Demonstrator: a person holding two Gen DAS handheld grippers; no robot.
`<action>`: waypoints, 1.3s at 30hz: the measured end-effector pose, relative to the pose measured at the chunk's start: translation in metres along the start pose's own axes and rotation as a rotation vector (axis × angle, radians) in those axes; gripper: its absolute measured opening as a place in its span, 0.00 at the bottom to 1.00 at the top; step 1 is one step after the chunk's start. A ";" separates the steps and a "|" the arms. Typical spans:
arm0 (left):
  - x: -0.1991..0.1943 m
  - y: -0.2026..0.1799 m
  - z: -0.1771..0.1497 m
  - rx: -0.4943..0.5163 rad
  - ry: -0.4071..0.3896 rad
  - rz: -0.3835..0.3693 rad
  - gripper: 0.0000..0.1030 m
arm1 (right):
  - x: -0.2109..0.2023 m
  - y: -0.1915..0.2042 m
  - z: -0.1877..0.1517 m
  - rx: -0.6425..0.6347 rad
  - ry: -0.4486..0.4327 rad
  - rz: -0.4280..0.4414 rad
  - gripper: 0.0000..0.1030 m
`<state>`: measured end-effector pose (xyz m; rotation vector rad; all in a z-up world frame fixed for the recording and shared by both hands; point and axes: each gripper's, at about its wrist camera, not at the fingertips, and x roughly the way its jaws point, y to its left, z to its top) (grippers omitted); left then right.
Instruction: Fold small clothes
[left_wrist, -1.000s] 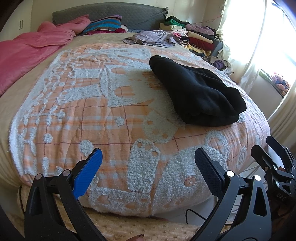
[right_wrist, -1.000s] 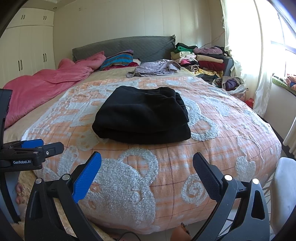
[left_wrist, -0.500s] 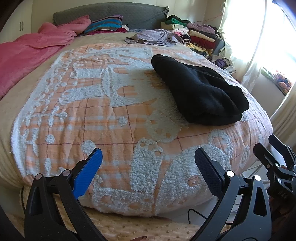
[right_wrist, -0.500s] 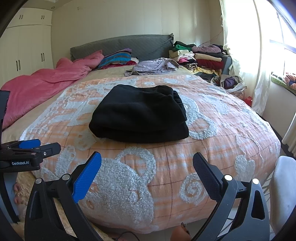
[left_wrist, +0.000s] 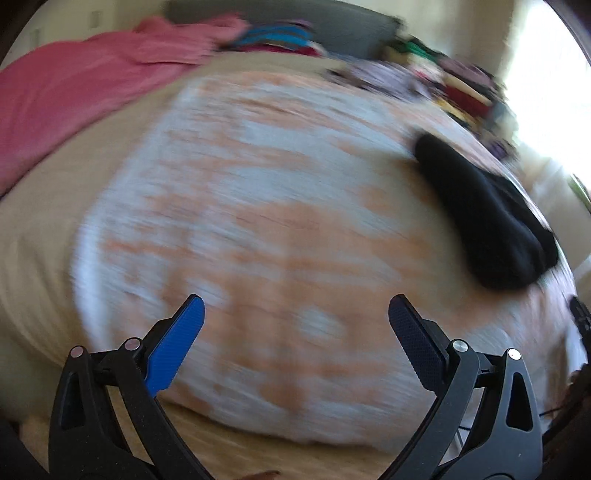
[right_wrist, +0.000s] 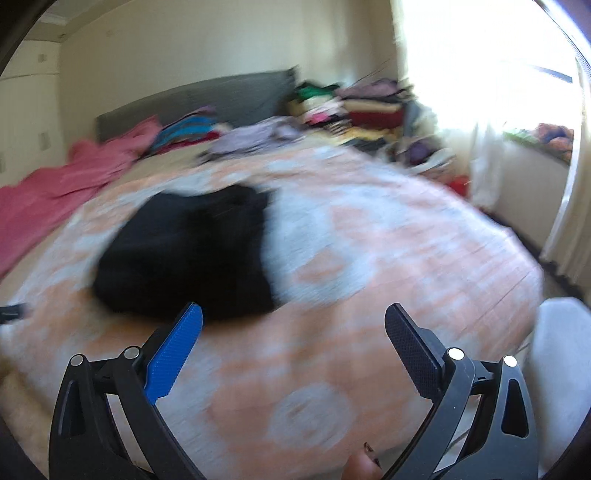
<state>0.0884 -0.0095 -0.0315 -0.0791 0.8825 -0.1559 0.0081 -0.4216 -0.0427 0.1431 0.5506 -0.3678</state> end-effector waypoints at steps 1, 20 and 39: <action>0.002 0.022 0.010 -0.017 -0.008 0.044 0.91 | 0.016 -0.011 0.008 -0.016 0.009 -0.043 0.96; 0.074 0.433 0.101 -0.361 0.024 0.518 0.91 | 0.275 -0.137 0.108 0.160 0.318 -0.287 0.96; 0.089 0.437 0.105 -0.331 0.029 0.554 0.92 | 0.268 -0.144 0.106 0.200 0.316 -0.245 0.96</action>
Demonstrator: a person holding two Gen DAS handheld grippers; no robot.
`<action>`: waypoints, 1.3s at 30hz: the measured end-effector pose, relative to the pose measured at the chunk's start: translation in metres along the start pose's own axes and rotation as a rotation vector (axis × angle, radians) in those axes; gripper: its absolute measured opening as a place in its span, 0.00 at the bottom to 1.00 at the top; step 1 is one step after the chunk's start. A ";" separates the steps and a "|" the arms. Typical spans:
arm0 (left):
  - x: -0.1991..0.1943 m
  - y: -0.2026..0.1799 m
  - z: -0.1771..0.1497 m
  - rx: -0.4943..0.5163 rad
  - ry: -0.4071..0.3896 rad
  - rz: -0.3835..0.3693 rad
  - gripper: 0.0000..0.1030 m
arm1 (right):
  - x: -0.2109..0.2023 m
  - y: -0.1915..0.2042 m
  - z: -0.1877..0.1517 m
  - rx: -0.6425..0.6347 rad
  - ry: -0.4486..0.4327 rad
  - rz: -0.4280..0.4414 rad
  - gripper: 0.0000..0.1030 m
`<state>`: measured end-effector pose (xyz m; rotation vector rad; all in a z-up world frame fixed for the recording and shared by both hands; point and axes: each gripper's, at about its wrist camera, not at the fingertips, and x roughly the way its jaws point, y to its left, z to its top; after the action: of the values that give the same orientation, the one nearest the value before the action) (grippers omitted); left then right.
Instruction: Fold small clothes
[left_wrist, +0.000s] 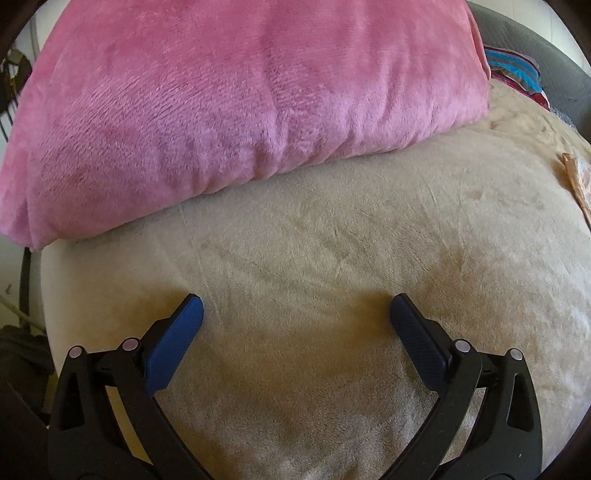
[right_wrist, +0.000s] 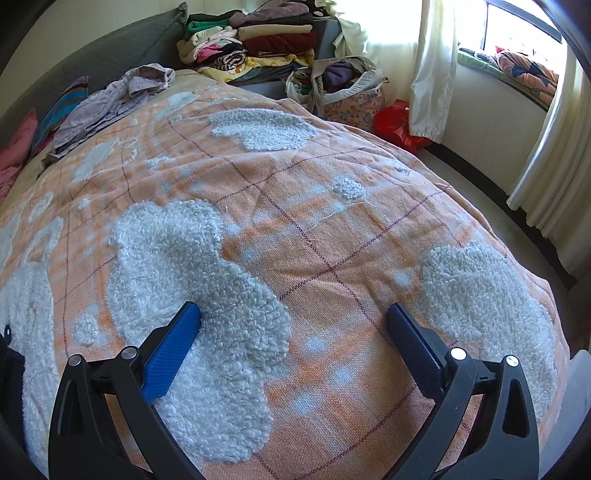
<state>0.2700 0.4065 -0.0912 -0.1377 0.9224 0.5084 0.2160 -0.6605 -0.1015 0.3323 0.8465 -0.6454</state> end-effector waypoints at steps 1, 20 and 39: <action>0.002 0.001 0.000 0.001 -0.004 -0.001 0.92 | 0.000 0.000 0.000 0.000 -0.001 -0.001 0.96; 0.006 0.014 -0.010 -0.001 -0.014 -0.033 0.92 | 0.000 0.002 -0.002 -0.001 -0.010 -0.003 0.96; 0.004 0.012 -0.006 0.002 -0.010 -0.029 0.92 | -0.038 -0.003 -0.001 0.030 -0.054 0.050 0.96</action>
<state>0.2620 0.4161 -0.0966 -0.1468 0.9097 0.4808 0.1950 -0.6473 -0.0728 0.3607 0.7748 -0.6184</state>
